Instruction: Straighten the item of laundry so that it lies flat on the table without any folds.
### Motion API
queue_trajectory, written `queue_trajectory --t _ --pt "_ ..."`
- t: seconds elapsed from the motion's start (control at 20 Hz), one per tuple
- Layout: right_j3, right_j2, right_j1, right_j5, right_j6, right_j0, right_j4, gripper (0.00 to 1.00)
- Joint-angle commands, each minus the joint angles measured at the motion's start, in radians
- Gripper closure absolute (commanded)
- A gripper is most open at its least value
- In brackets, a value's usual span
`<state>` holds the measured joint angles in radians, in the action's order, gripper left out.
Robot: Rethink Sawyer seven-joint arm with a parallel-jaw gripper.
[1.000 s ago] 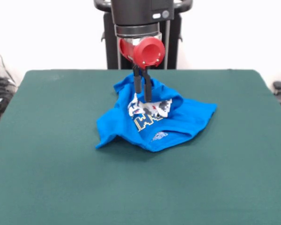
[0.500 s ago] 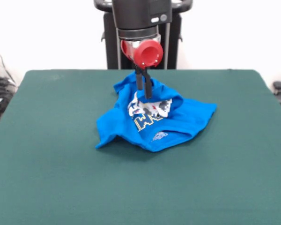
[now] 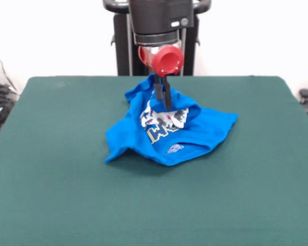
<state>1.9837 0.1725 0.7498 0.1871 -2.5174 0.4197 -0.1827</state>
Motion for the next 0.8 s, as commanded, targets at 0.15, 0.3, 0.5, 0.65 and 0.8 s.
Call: queue_trajectory --t 0.15,0.3,0.5,0.65,0.8 --pt "0.107 0.182 -0.119 -0.158 -0.211 0.01 -0.056 0.0" --pt "0.092 0.162 -0.127 -0.136 -0.188 0.001 -0.054 0.0" --pt "0.068 0.152 -0.159 -0.129 -0.156 0.006 -0.041 0.0" --pt "0.063 0.132 -0.156 -0.107 -0.148 -0.005 -0.042 0.0" --pt "0.058 0.098 -0.133 -0.082 -0.148 -0.034 -0.047 0.0"
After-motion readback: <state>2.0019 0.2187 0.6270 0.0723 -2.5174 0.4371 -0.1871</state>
